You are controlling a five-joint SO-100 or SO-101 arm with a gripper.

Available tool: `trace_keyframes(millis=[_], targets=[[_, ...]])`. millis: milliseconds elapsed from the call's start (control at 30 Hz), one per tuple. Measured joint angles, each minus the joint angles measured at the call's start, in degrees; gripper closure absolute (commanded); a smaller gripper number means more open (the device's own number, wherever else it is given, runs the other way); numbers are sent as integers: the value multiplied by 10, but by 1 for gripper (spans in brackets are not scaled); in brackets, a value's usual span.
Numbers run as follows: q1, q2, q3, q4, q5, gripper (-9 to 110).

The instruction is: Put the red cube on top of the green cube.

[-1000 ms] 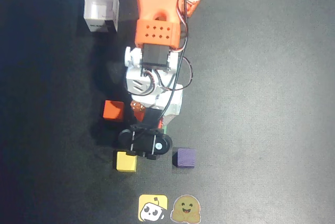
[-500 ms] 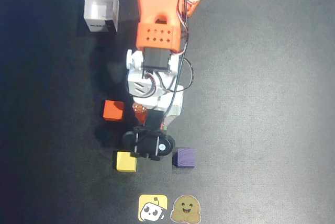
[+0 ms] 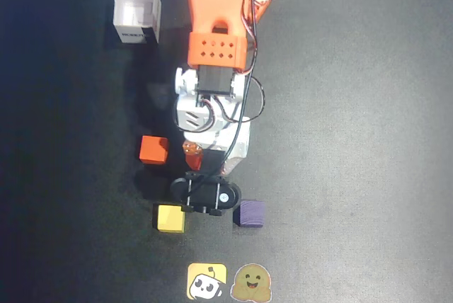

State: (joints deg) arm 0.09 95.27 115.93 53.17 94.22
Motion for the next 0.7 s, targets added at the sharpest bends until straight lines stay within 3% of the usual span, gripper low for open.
trace_keyframes(millis=[700], targets=[[0, 5, 1, 0, 0, 97]])
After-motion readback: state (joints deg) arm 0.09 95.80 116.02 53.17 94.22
